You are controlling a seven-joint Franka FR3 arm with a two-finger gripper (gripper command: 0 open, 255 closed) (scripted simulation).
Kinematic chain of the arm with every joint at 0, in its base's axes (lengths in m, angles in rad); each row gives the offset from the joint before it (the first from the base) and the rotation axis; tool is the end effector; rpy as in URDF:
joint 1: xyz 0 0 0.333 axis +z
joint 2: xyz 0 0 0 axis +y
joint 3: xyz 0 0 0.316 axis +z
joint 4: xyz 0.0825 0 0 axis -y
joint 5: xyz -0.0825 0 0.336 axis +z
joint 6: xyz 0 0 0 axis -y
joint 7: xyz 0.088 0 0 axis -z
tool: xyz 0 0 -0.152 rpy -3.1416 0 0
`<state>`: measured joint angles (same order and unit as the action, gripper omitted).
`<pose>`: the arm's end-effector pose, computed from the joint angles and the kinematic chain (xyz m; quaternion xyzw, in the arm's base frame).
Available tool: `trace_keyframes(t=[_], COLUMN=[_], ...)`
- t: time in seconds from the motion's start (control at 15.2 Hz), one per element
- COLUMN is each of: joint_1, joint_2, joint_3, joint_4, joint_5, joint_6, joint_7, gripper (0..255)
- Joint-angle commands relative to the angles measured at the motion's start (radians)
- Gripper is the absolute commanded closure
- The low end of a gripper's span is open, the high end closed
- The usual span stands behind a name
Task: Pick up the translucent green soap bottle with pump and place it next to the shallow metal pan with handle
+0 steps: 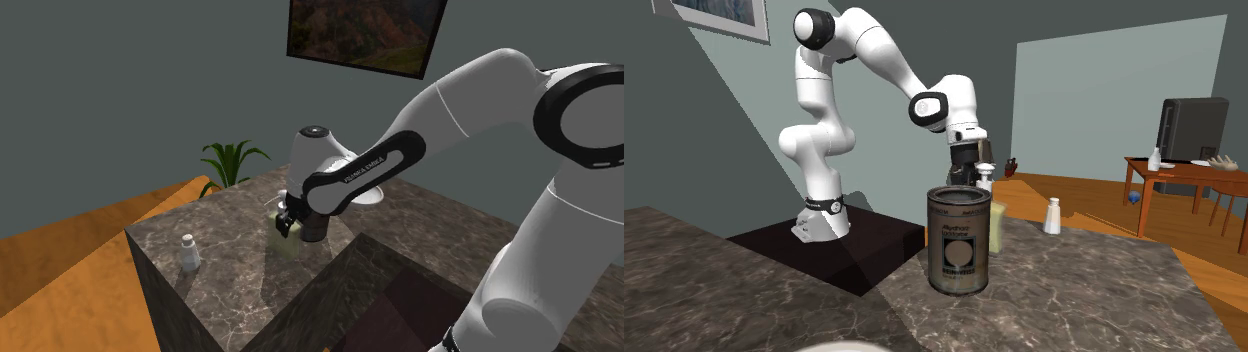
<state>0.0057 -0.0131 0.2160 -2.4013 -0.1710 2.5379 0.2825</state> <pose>0.4670 0.1028 0.3242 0.9951 0.0364 0.0856 0.0347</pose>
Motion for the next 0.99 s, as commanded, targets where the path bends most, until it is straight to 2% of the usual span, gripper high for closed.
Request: trace_keyframes(t=[0.0,0.92], joint_1=[0.000,0.008], joint_2=[-0.018,-0.132], joint_3=[0.000,-0.005], joint_4=[0.007,0.089], joint_5=[0.012,0.075], joint_6=[-0.023,-0.214], joint_7=[-0.011,-0.070], gripper=[255,255])
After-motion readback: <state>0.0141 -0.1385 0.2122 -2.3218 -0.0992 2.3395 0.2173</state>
